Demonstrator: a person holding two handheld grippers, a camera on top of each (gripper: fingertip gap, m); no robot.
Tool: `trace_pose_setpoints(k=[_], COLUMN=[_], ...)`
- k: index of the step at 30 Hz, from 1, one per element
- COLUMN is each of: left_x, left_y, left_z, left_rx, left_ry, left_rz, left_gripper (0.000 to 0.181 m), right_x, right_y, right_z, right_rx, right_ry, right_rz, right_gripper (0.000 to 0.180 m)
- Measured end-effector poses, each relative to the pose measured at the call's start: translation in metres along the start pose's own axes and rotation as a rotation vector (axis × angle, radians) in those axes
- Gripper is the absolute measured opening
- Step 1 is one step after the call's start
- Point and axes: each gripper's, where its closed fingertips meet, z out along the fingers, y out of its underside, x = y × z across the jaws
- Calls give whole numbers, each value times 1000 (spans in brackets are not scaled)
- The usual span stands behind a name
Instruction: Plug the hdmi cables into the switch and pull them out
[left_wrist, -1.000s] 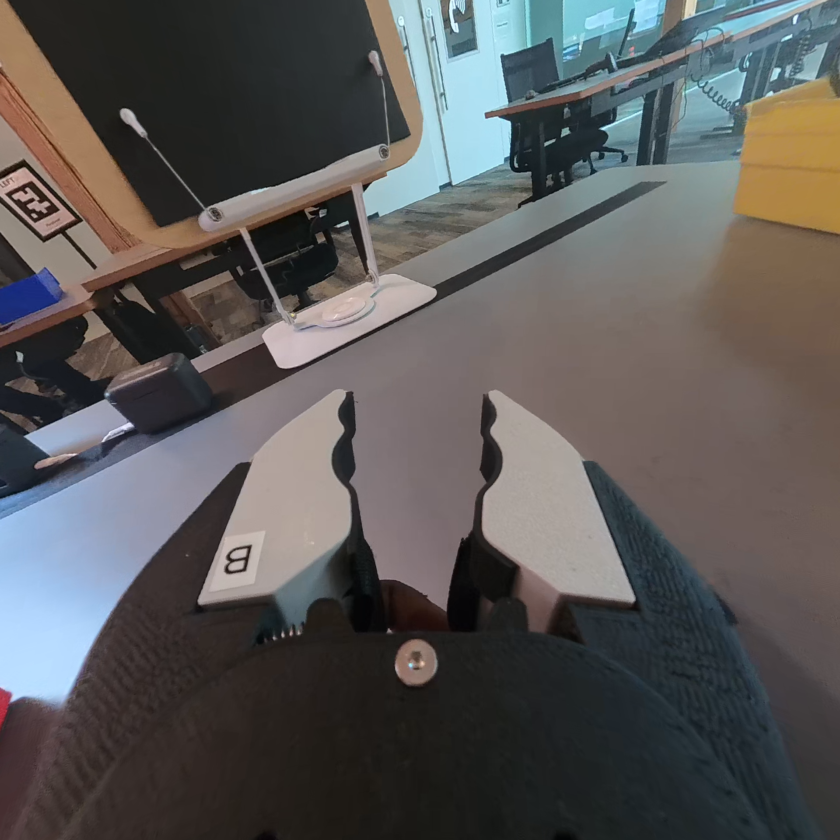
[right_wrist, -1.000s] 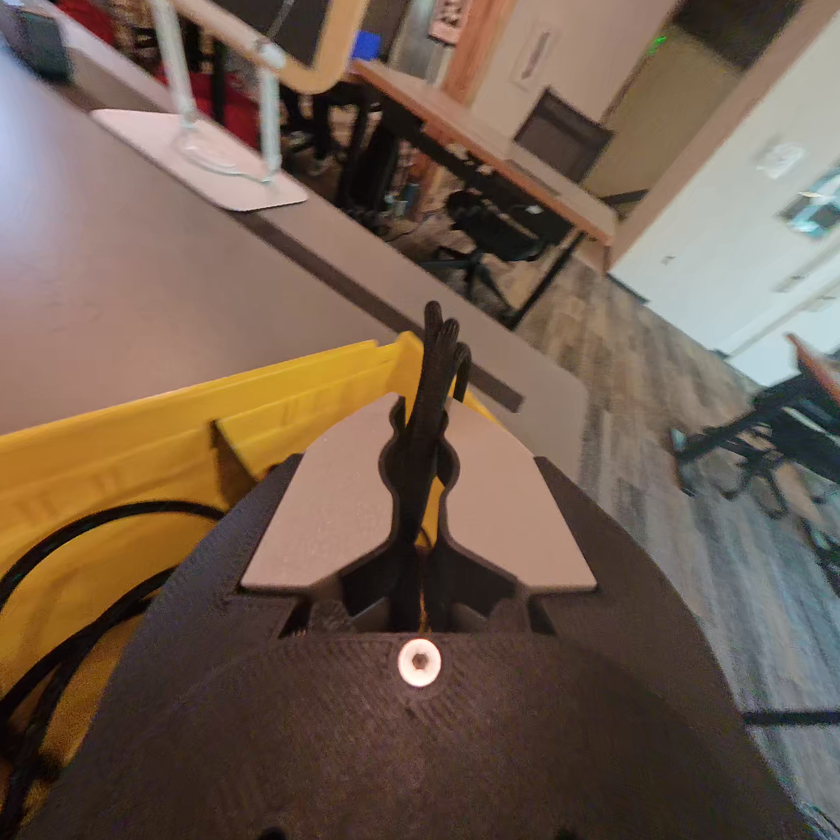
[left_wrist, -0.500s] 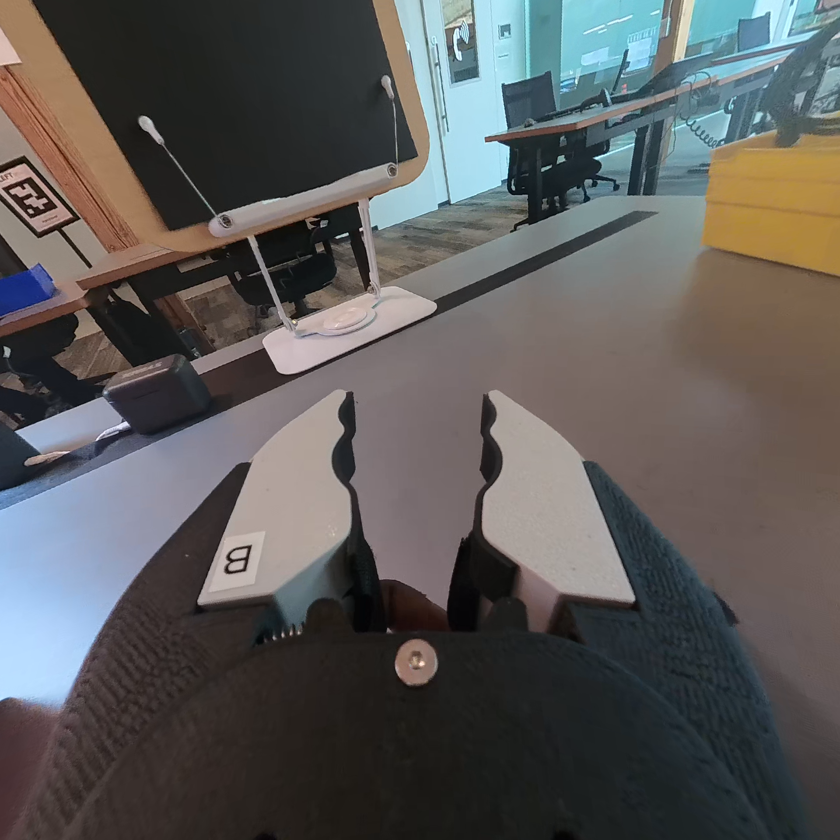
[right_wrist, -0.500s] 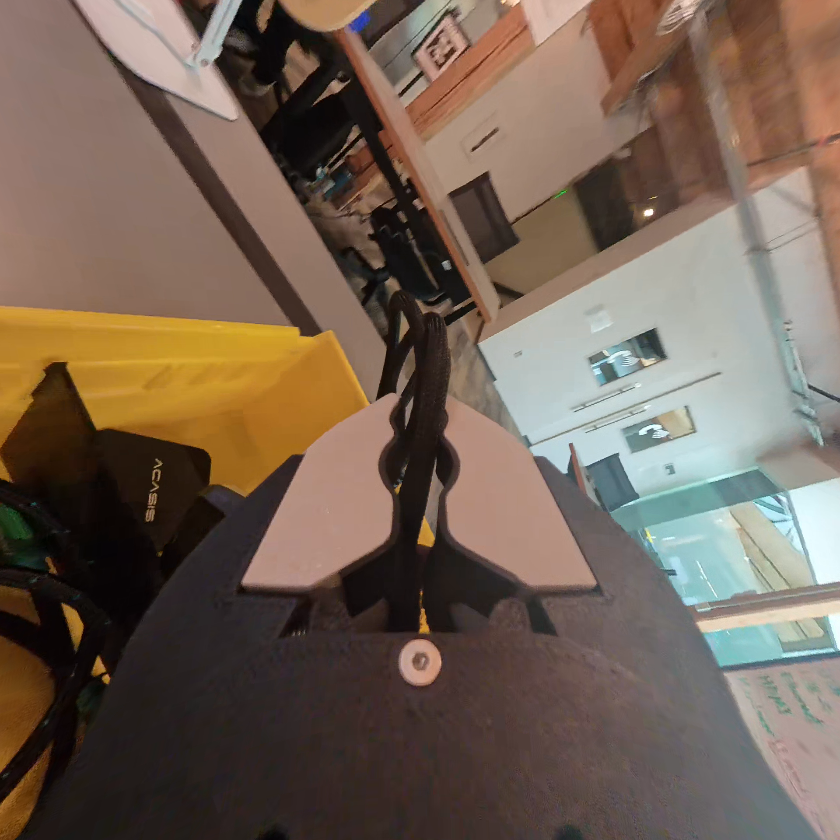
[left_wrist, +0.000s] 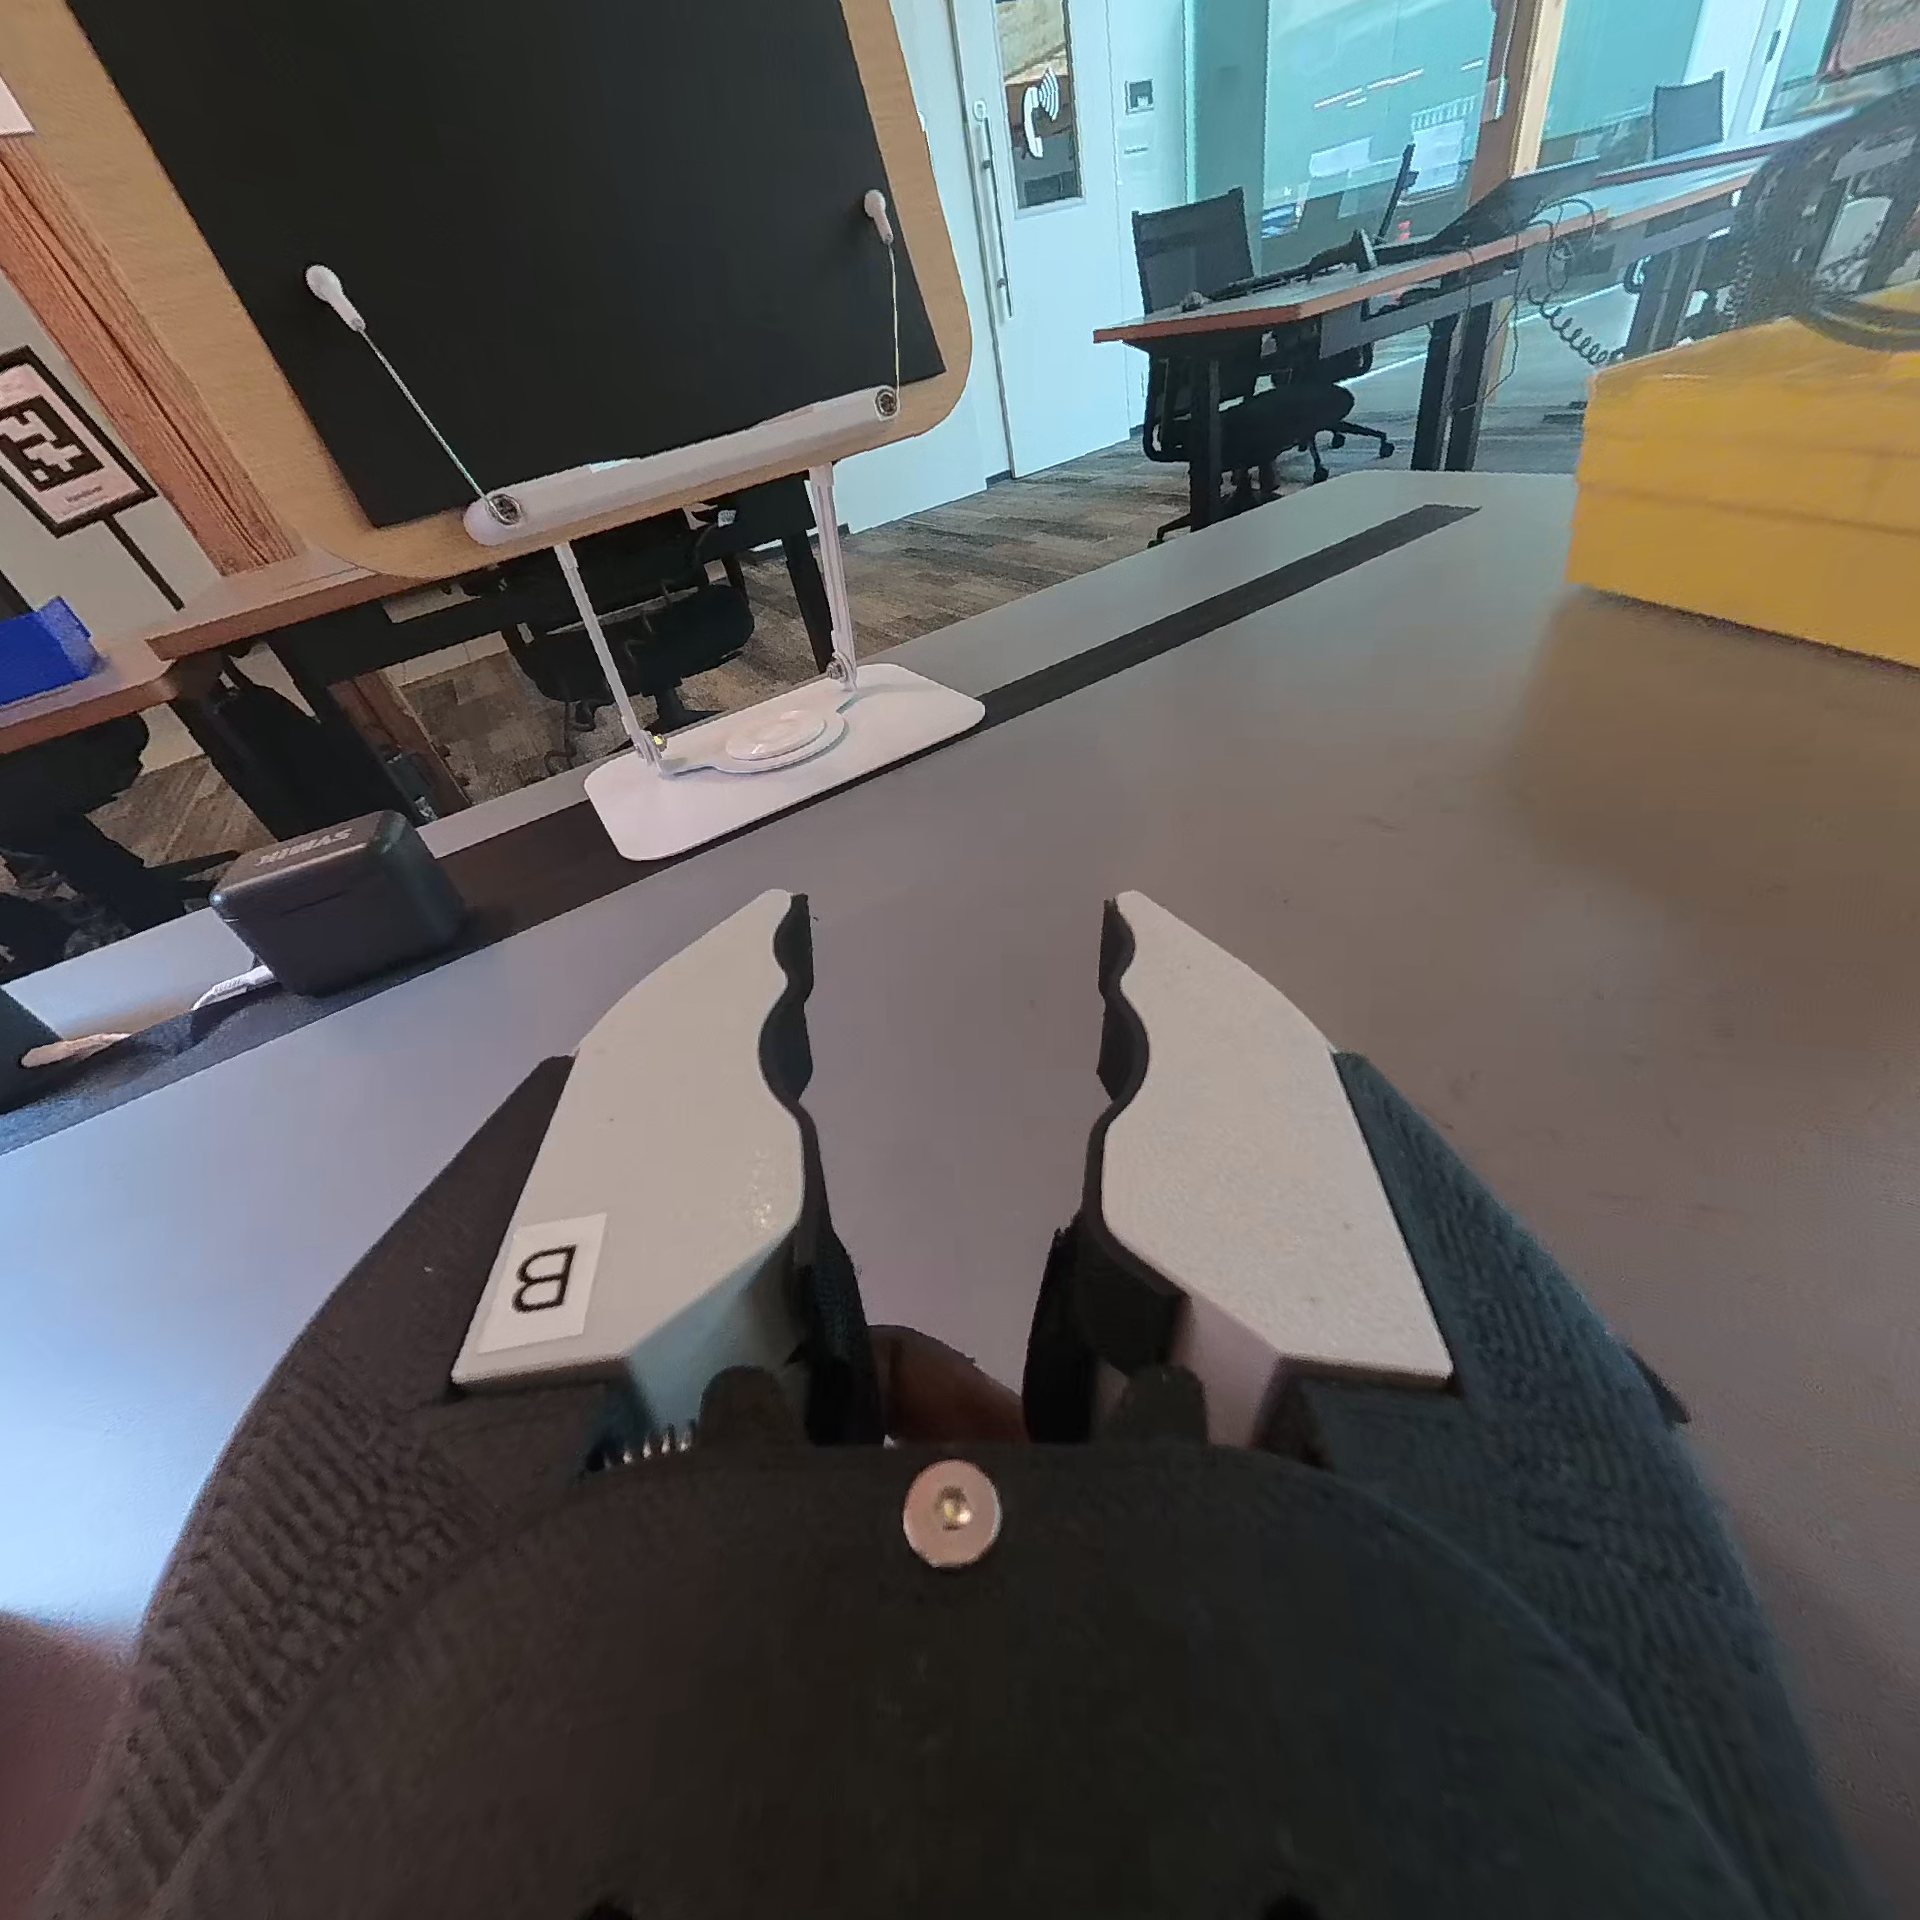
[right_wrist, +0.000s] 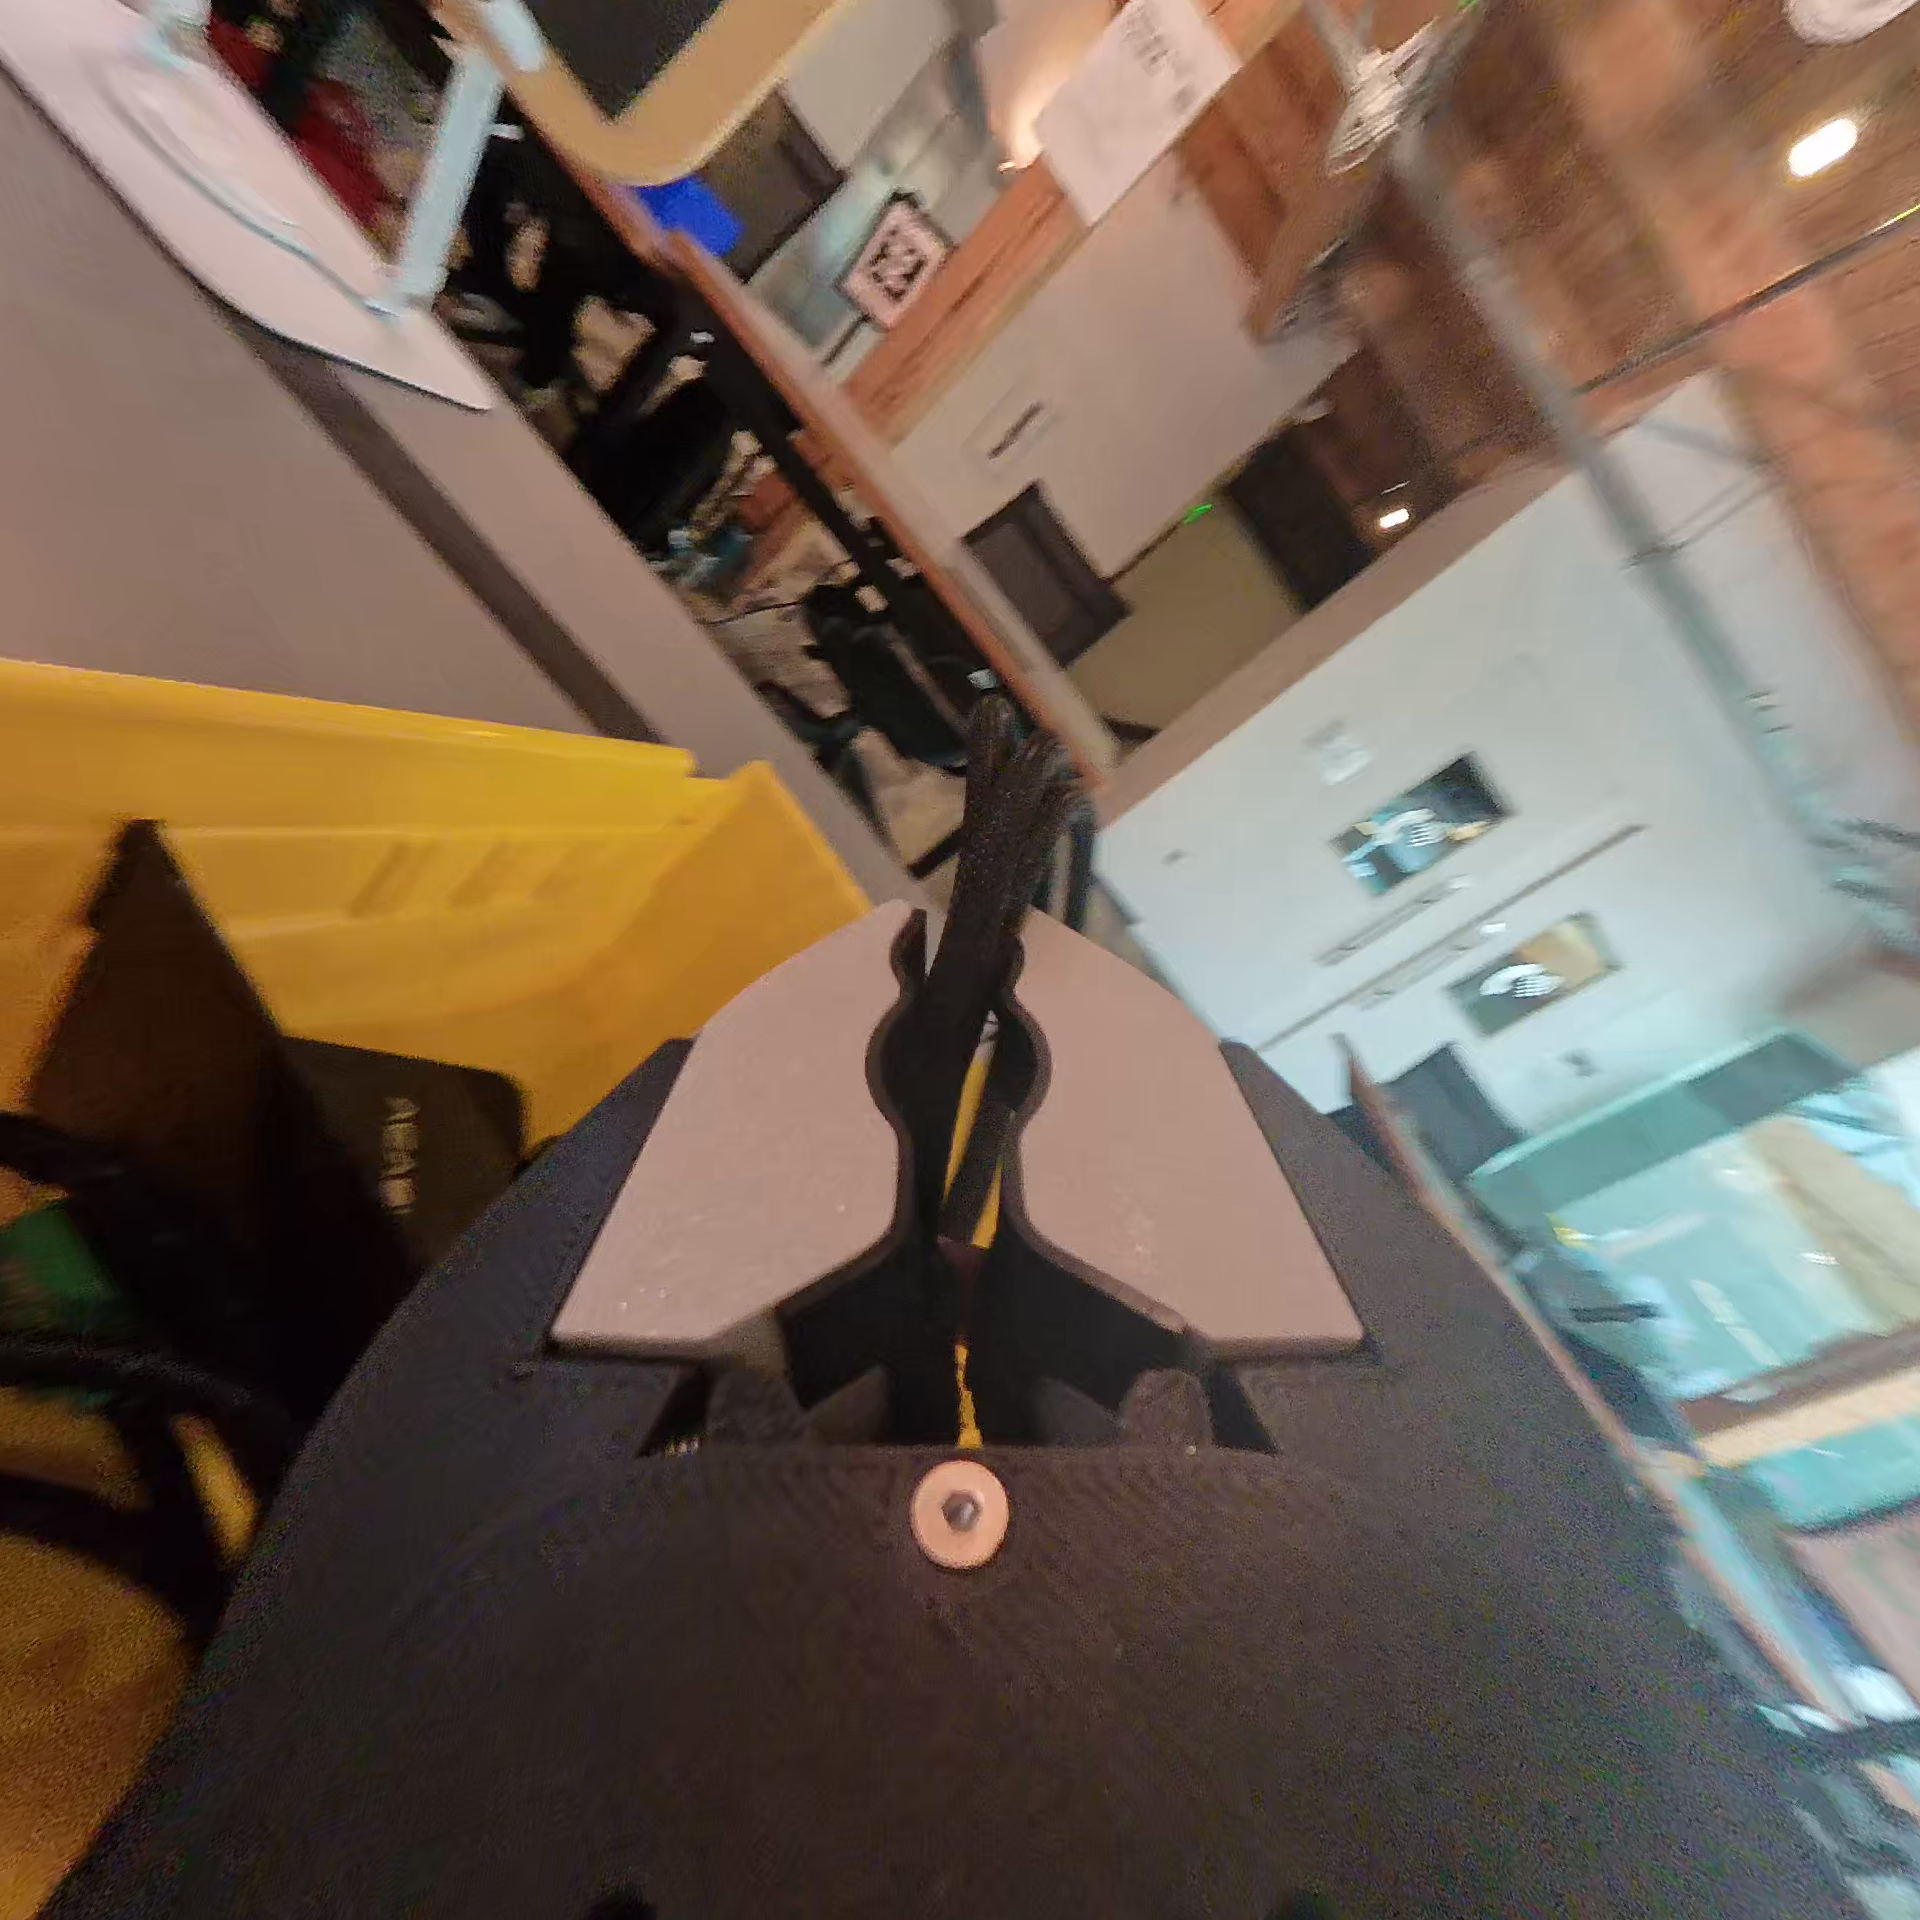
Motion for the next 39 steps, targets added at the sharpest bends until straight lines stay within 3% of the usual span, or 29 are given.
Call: trace_pose_setpoints(k=[6,15,18,22,25,28,31,33,35,38,39], left_x=[-2,-2,-2,-2,-2,-1,-1,0,1,1,1], left_y=[-2,1,2,2,1,2,2,2,3,4,4], left_z=[-1,0,0,0,-1,0,0,0,0,0,0], left_rx=[5,-14,-15,-16,-14,-16,-17,-18,-21,-25,-25], left_ry=[-12,-21,-19,-18,-16,-13,-11,-9,-6,-6,-7], left_rz=[6,33,30,28,26,28,29,30,33,37,36], left_gripper=[52,52,52,52,52,52,52,52,52,52,52], right_x=[-17,-18,-33,-31,-23,-7,18,21,23,-13,-20], right_y=[-9,-50,-34,-19,-9,-9,-20,-23,-1,36,46], right_z=[-8,-49,-40,-24,-22,-31,-44,-46,-42,-37,-33], right_rx=[20,323,167,3,-117,-232,-259,-277,-410,-671,-718], right_ry=[-143,-339,-419,-345,-272,-208,-102,-94,-24,-151,-154], right_rz=[146,460,482,437,388,467,523,562,620,799,818], right_gripper=[11,12,12,15,37,58,58,44,42,45,34])
